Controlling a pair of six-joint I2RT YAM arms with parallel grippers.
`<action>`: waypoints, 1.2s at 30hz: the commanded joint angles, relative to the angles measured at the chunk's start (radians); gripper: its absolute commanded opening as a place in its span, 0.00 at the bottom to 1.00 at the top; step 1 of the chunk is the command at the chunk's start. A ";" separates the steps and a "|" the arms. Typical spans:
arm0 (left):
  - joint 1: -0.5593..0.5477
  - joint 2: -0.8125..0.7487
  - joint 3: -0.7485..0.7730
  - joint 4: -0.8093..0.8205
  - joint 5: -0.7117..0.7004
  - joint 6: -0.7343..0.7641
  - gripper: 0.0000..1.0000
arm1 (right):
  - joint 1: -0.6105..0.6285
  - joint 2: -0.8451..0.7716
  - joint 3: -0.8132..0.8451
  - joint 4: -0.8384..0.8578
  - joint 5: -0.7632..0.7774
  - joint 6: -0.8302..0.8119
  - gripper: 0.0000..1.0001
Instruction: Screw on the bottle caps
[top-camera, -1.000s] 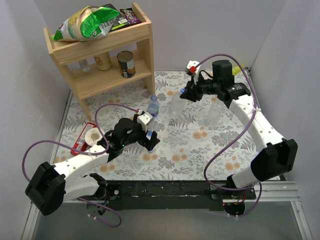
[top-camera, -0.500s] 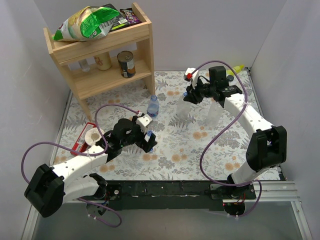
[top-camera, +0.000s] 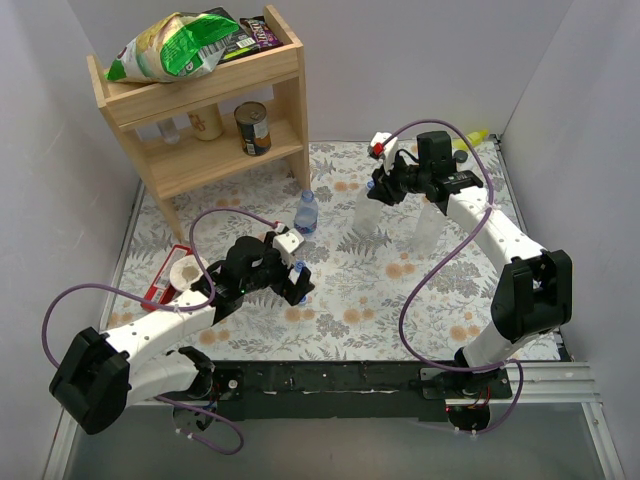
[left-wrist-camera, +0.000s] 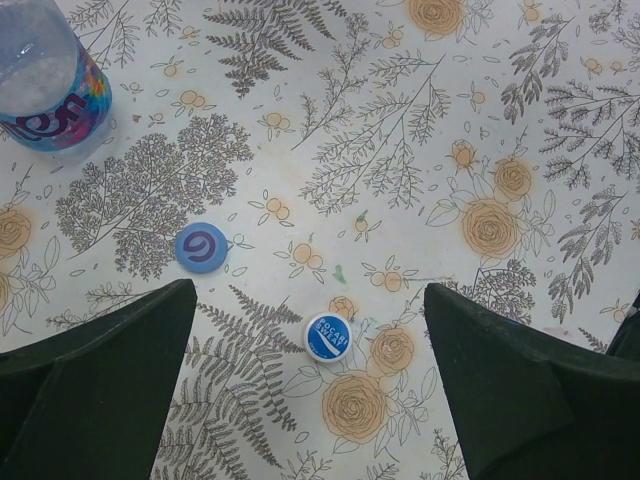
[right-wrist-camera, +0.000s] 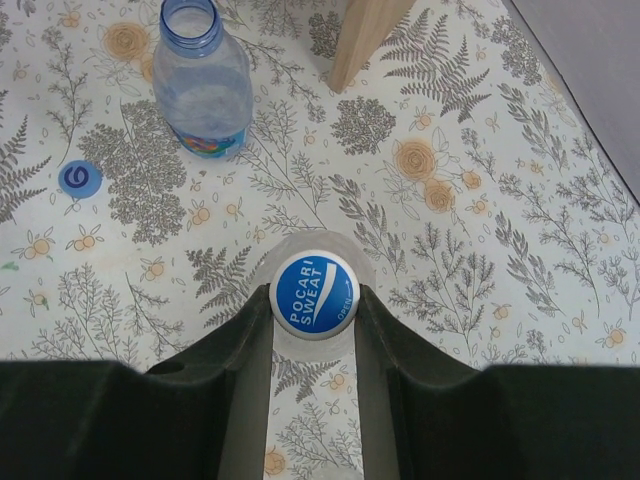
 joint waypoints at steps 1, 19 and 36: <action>0.005 0.001 -0.018 0.018 0.023 0.007 0.98 | -0.006 0.011 0.013 0.018 0.042 0.017 0.40; 0.007 0.002 -0.035 0.041 0.055 -0.006 0.98 | -0.022 0.046 0.057 0.020 0.046 0.058 0.55; 0.010 -0.002 -0.056 0.070 0.078 -0.012 0.98 | -0.037 -0.043 0.112 -0.106 0.092 0.069 0.92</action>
